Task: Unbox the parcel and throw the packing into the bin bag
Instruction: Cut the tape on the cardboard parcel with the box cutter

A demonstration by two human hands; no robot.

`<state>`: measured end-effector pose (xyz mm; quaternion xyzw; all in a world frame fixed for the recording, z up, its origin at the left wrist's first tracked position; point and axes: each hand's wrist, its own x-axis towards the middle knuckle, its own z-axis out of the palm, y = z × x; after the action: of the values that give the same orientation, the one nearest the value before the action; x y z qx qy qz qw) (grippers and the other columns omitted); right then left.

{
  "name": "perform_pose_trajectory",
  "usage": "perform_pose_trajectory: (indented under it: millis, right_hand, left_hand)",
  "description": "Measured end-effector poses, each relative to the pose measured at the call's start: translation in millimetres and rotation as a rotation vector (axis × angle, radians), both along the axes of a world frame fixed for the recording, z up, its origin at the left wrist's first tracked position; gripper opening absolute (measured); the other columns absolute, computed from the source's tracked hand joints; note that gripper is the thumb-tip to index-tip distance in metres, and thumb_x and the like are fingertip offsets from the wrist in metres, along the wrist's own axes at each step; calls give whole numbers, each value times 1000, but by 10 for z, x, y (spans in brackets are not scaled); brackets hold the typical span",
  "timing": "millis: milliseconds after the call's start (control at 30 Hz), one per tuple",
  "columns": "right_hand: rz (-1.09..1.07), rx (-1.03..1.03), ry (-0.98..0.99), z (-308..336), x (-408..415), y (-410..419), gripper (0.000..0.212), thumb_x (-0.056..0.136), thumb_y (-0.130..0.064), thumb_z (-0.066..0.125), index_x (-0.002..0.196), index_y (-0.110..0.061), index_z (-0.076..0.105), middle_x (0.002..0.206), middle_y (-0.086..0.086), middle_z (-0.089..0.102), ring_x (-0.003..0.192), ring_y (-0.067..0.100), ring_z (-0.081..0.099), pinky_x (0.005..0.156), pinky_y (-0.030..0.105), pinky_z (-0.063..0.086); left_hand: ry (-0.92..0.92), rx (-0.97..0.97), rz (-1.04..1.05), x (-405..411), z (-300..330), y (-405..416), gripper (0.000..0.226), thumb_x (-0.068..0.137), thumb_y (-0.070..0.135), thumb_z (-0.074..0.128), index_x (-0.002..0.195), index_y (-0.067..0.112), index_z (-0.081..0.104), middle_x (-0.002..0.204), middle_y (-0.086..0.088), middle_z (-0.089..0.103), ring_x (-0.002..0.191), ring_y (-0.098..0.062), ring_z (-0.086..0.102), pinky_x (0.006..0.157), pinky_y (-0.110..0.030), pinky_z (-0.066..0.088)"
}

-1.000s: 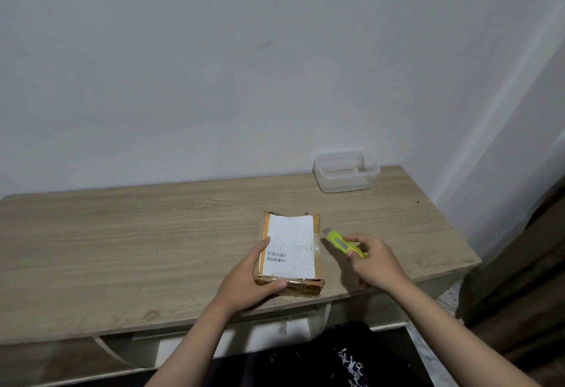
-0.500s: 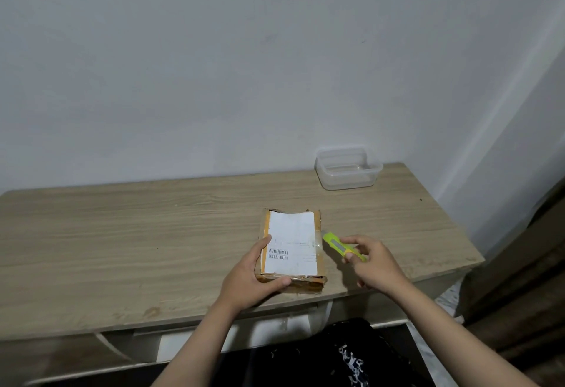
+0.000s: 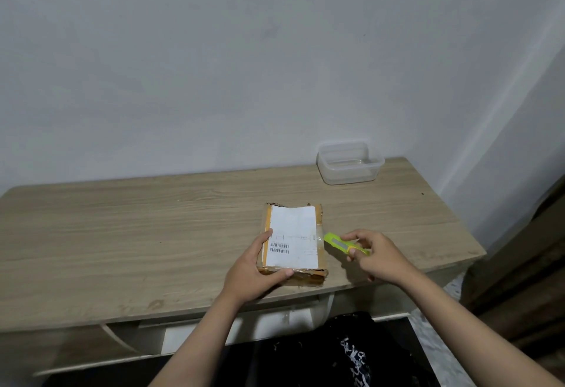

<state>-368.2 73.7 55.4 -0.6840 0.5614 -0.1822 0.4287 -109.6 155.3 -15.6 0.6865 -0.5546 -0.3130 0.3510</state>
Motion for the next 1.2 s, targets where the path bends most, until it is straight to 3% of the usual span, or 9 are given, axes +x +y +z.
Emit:
perform_pose_trajectory:
  millis: [500,567,633,700,800,900,1000,1067,1200]
  right_hand:
    - [-4,-17,-28,40,-248,192,32,87,-4,56,108,-27,64,86,11,70,37,8,50,35,21,41]
    - [-40,-62,-33,13,-255,197,31,86,-5,58,106,-28,65,83,8,71,46,20,58,38,24,45]
    - [-57,-102,-43,-7,-263,198,32,85,-6,59,104,-30,66,79,4,71,58,32,63,44,28,50]
    - [-65,-113,-62,-23,-261,205,33,85,-5,58,102,-33,66,78,2,71,60,33,64,46,30,52]
    - [-54,-112,-66,-47,-248,211,36,85,-6,60,100,-38,64,81,1,71,72,35,68,59,41,56]
    - [-53,-114,-69,-83,-253,232,37,84,-8,61,97,-43,64,85,1,72,72,30,70,62,42,57]
    - [-66,-140,-83,-105,-264,257,40,83,-6,61,95,-45,65,82,-1,72,71,22,69,52,28,55]
    - [-81,-151,-86,-118,-282,261,42,83,-6,61,95,-46,65,81,-1,73,75,18,69,52,24,52]
    - [-131,-168,-102,-131,-287,275,42,83,-4,60,95,-43,65,81,3,73,74,23,70,57,32,56]
  left_hand:
    - [46,11,37,-165,16,89,98,58,64,74,141,42,27,138,17,44,125,-3,44,98,-22,37]
    - [39,35,42,-244,36,150,101,53,73,66,141,41,27,131,14,42,116,-1,44,97,-22,36]
    - [29,58,45,-224,57,170,91,52,76,59,134,44,35,120,10,42,108,-4,47,95,-24,39]
    - [64,60,56,-116,103,113,70,54,75,58,119,49,48,112,5,40,108,-13,50,100,-29,41]
    - [124,79,34,105,234,-112,53,56,63,64,105,45,58,127,-3,34,128,-27,38,112,-36,30]
    - [72,210,-137,347,320,-393,68,52,50,67,118,43,50,149,-9,24,144,-21,12,115,-29,16]
    - [53,316,-304,509,392,-616,75,71,15,78,136,25,42,144,1,35,131,-14,32,99,-4,27]
    - [11,359,-344,555,438,-719,77,74,5,77,140,19,39,138,2,40,121,-10,39,90,-3,31]
    - [-130,321,-235,556,401,-605,99,45,58,81,134,38,43,126,-4,47,103,-15,53,89,-17,43]
